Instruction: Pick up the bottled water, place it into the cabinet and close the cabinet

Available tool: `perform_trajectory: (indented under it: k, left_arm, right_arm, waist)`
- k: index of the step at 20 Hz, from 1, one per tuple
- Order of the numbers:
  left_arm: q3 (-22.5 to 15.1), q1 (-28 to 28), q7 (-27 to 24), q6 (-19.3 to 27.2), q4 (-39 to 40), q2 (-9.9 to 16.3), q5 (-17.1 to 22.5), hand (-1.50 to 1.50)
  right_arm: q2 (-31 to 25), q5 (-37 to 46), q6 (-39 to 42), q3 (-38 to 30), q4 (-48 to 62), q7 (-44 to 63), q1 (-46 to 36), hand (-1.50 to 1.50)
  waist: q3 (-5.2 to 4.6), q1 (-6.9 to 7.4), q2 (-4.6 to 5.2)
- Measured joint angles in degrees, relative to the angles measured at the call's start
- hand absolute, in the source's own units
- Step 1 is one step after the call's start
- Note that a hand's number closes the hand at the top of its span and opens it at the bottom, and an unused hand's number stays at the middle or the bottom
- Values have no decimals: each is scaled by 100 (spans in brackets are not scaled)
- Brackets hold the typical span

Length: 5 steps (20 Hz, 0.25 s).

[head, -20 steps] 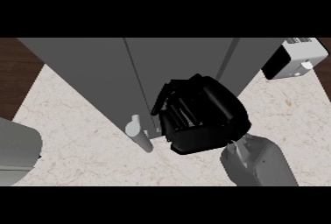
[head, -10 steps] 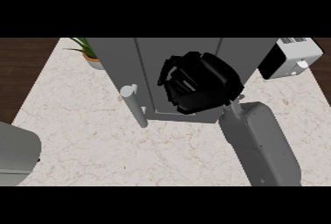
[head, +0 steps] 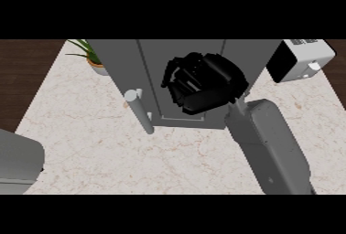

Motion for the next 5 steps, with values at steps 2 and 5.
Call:
perform_trajectory:
  k: [2, 5]
  left_arm:
    - [26, -4, 64, 13, -33, 10, 67, -150]
    - [-8, -54, 152, 16, -48, -21, 30, -150]
  right_arm:
    - [-31, -135, 35, 12, 33, 40, -41, 150]
    - [-54, -251, 132, 23, 93, 55, -91, 150]
  waist:
    - [18, 6, 7]
    - [29, -1, 10]
